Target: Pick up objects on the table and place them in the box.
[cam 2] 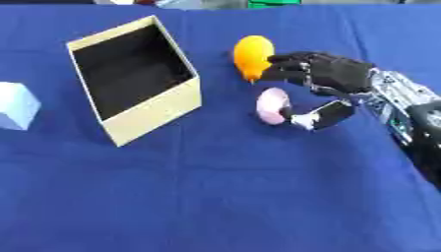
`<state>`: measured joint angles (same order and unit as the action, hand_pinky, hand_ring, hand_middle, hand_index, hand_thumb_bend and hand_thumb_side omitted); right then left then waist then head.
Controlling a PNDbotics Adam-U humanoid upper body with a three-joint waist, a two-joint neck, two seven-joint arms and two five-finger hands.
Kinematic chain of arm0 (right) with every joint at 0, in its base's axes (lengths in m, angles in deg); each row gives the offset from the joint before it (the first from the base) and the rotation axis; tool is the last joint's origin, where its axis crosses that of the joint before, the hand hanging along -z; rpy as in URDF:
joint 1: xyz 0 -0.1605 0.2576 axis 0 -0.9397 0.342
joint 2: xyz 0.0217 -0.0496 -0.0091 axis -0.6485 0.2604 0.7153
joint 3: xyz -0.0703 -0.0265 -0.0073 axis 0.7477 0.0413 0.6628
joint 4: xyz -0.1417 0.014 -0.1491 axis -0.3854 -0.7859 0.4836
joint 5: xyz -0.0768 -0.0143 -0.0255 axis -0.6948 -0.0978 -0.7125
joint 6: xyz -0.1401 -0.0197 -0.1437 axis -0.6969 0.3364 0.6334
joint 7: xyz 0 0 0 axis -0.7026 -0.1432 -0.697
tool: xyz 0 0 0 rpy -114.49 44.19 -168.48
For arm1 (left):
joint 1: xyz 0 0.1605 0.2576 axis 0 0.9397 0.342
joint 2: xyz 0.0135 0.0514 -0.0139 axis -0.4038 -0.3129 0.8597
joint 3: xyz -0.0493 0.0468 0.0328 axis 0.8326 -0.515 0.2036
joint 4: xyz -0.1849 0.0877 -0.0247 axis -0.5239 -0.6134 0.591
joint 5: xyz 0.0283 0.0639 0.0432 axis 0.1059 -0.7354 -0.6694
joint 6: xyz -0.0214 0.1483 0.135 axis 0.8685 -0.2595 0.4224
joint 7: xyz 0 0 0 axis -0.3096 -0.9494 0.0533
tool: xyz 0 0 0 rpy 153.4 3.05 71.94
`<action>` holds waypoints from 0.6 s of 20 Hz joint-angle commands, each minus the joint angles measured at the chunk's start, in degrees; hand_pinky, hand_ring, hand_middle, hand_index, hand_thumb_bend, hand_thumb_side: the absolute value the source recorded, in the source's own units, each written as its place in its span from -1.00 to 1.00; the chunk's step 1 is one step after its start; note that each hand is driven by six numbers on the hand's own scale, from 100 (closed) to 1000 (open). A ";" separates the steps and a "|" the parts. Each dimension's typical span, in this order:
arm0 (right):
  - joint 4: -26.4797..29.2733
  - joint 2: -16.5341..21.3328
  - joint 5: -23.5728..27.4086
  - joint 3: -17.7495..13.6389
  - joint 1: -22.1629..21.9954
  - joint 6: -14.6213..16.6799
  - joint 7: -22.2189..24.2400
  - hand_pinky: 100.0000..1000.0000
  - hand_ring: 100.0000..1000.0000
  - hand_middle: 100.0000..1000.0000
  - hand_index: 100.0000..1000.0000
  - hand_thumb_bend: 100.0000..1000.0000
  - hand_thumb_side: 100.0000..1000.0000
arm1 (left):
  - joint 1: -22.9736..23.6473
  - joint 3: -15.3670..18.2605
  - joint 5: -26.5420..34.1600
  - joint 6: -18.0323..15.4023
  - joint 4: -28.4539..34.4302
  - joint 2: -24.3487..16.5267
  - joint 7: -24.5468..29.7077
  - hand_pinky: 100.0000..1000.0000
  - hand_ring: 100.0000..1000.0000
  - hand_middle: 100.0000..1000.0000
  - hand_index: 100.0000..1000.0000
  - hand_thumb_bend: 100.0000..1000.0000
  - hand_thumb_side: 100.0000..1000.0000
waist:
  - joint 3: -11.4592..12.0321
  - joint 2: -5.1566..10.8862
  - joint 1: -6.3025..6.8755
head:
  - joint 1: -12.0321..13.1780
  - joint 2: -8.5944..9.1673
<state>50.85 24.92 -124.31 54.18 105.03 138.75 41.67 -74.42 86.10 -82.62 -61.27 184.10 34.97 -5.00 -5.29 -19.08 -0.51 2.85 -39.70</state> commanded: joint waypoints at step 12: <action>0.55 0.86 -0.91 -0.48 0.91 0.19 0.80 0.79 1.00 0.72 1.00 -0.91 0.64 | -0.61 0.41 0.48 0.03 1.19 -0.55 0.38 0.42 0.22 0.36 0.59 -0.29 1.00 | 0.12 1.14 -0.11 | -0.10 0.62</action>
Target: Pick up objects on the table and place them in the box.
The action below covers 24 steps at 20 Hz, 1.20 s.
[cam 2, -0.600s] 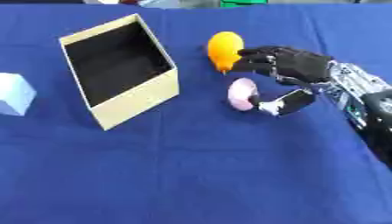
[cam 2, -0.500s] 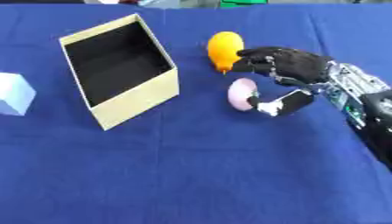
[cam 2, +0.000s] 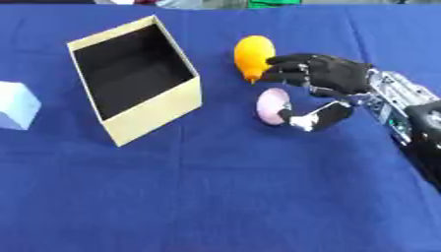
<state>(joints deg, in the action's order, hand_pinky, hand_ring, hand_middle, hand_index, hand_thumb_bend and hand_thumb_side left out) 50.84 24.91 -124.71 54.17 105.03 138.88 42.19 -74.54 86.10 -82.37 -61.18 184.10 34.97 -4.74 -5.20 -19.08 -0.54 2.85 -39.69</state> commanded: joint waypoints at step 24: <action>-1.25 -0.05 1.76 -1.14 0.52 0.30 5.08 0.81 1.00 0.66 1.00 -1.00 0.20 | -0.53 0.51 0.37 -0.07 1.19 -0.29 0.52 0.42 0.22 0.35 0.58 -0.32 1.00 | 0.44 0.73 -0.07 | -0.13 0.67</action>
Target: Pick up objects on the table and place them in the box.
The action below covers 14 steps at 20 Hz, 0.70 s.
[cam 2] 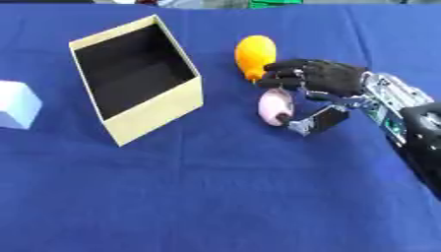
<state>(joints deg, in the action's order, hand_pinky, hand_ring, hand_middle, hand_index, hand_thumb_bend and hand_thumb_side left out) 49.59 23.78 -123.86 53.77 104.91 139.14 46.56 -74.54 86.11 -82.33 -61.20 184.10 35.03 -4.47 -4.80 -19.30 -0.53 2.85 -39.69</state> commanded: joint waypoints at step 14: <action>0.38 1.12 5.05 -0.85 0.87 0.04 1.48 0.79 0.97 0.54 0.90 -1.00 -0.06 | -0.71 0.50 0.59 0.00 1.19 -0.34 0.43 0.42 0.22 0.35 0.57 -0.32 1.00 | 0.42 0.84 -0.09 | 0.05 0.92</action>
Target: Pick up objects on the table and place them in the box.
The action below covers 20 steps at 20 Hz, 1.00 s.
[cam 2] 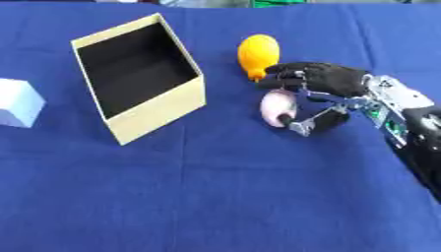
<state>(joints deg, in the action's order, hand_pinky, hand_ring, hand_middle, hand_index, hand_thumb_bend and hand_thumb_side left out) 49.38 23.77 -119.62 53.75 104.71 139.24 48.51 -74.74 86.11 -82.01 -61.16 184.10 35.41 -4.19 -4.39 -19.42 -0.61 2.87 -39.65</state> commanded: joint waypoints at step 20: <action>0.42 1.02 2.08 -0.95 0.95 -1.30 -5.08 0.76 0.85 0.24 0.44 -1.00 -0.82 | -0.43 0.55 0.66 0.07 1.19 -0.76 0.20 0.42 0.23 0.35 0.56 -0.34 1.00 | -0.09 1.18 0.05 | -0.09 0.95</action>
<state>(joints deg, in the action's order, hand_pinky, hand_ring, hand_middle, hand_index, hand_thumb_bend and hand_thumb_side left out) 49.40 23.74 -118.14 53.43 104.72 138.13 43.88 -74.78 86.13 -81.69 -61.13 184.10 35.41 -4.16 -4.48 -19.43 -0.60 2.88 -39.23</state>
